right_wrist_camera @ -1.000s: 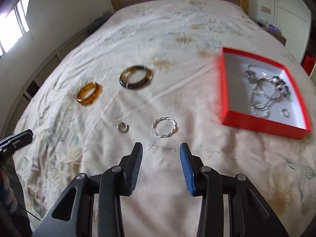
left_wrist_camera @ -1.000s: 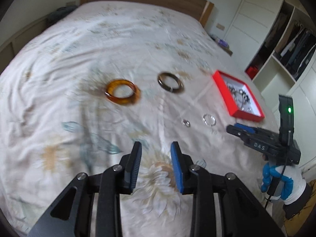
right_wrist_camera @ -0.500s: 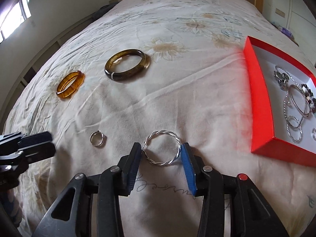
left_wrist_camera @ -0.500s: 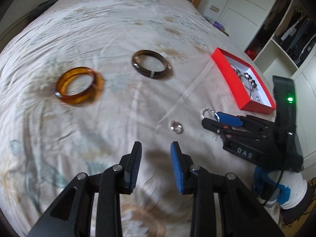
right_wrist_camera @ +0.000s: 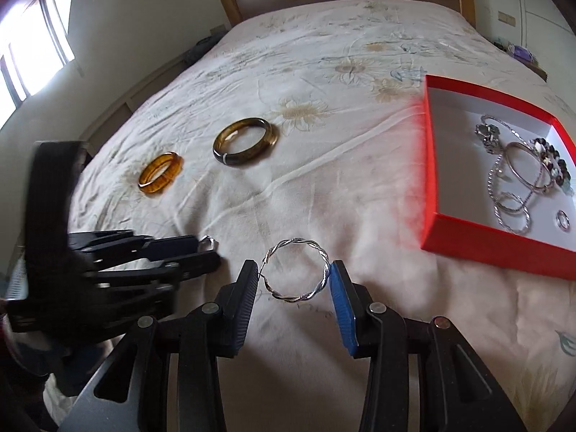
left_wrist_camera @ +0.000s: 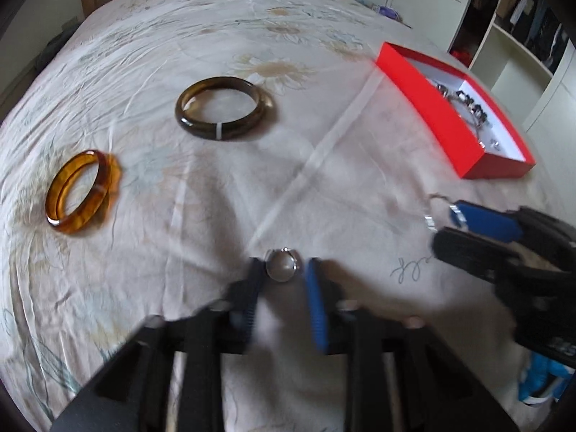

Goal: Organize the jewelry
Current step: 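Carry the ring with the left tool and the hoop with the right over the box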

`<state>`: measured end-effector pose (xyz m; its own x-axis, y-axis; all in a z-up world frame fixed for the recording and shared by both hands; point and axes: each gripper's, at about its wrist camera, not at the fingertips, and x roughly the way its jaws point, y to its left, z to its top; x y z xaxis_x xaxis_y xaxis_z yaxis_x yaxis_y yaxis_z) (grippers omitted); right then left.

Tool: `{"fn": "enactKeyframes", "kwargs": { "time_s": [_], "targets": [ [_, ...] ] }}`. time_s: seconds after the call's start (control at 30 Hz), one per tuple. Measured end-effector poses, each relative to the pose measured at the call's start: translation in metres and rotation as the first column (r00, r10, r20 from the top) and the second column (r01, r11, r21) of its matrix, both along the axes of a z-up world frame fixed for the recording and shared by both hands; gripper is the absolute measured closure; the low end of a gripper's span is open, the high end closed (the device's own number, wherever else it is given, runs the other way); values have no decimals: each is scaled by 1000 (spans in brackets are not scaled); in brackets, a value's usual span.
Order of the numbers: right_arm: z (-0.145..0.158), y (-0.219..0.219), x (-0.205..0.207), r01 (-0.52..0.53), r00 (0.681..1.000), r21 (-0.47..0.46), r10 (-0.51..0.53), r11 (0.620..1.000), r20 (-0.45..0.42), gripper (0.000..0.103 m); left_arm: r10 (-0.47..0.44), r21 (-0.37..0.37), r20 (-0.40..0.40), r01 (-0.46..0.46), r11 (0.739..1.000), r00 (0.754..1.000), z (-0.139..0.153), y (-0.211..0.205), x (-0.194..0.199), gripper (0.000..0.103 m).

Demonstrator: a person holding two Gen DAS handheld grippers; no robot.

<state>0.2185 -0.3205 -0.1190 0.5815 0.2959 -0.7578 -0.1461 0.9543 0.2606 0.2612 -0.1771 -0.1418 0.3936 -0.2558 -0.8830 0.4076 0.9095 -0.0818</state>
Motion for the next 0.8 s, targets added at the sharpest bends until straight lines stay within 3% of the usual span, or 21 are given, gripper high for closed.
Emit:
{"fn": "enactKeyframes", "kwargs": {
  "time_s": [0.17, 0.27, 0.53, 0.73, 0.8],
  "targets": [
    [12, -13, -13, 12, 1000, 37, -13, 999, 27, 62, 14, -9, 19, -14, 1000, 1000, 7, 0, -3, 87],
    [25, -28, -21, 29, 998, 50, -31, 998, 55, 62, 14, -72, 29, -12, 997, 999, 24, -3, -6, 87],
    [62, -106, -16, 152, 980, -16, -149, 988, 130, 62, -131, -228, 82, 147, 963, 988, 79, -82, 6, 87],
    [37, -177, 15, 230, 973, -33, -230, 973, 17, 62, -221, -219, 74, 232, 948, 973, 76, -154, 19, 86],
    [25, -192, 24, 228, 973, -44, -229, 973, -38, 62, -243, -171, 62, 250, 953, 968, 68, -177, 23, 86]
  ]
}}
